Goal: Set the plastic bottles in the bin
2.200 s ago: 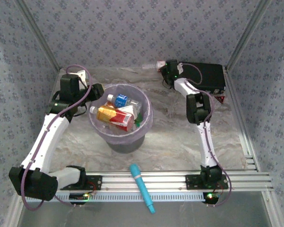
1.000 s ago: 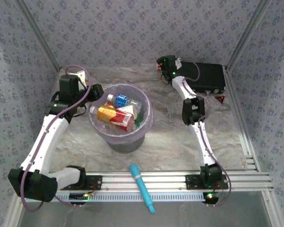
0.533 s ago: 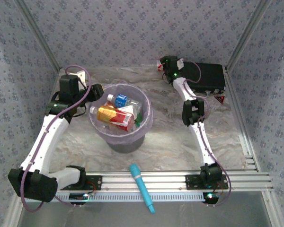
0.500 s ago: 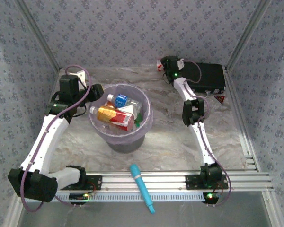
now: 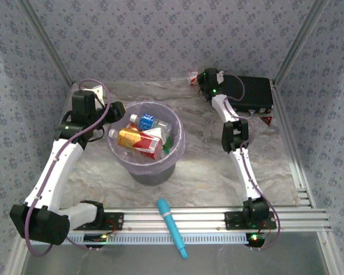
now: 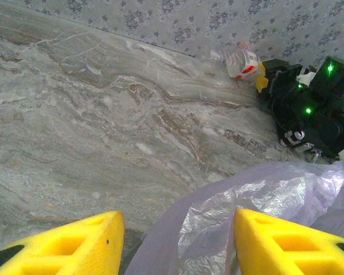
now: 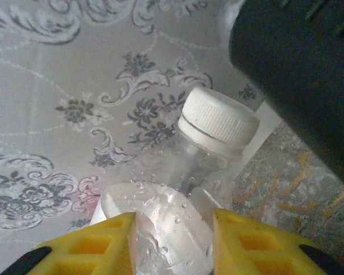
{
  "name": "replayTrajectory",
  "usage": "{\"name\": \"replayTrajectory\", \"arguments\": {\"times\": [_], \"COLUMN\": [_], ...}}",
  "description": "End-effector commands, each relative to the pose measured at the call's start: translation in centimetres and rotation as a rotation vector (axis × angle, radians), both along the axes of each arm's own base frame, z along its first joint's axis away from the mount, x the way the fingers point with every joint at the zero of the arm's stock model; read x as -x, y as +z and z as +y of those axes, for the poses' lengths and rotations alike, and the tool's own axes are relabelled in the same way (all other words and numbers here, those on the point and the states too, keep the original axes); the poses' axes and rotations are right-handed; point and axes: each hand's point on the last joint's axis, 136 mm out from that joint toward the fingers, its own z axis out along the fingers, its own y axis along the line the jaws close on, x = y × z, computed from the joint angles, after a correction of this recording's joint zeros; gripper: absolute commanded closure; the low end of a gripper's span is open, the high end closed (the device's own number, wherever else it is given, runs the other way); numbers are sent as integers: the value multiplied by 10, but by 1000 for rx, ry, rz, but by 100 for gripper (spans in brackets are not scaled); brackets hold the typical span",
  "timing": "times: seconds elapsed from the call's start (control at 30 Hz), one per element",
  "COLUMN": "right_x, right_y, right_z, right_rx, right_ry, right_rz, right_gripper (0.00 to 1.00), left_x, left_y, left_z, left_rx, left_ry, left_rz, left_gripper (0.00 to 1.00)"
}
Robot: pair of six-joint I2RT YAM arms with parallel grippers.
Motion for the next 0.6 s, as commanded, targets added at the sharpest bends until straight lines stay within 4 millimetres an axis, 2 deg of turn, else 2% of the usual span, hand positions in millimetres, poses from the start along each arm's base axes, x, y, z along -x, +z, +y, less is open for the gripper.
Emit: {"name": "replayTrajectory", "arguments": {"times": [0.0, 0.13, 0.27, 0.4, 0.5, 0.57], "right_x": [9, 25, 51, 77, 81, 76], "right_y": [17, 41, 38, 34, 43, 37], "right_z": [-1, 5, 9, 5, 5, 4], "right_rx": [32, 50, 49, 65, 120, 119], "right_ry": [62, 102, 150, 174, 197, 195], "right_rz": [25, -7, 24, 40, 36, 58], "right_gripper": [66, 68, 70, 70, 60, 43], "left_x": [5, 7, 8, 10, 10, 10], "left_y": [18, 21, 21, 22, 21, 21], "left_z": [3, 3, 4, 5, 5, 6], "left_rx": [-2, 1, 0, -1, 0, 1], "left_ry": [7, 5, 7, 6, 7, 9], "left_rz": [-43, -49, -53, -57, -55, -54], "left_gripper": [46, 46, 46, 46, 46, 46]}}
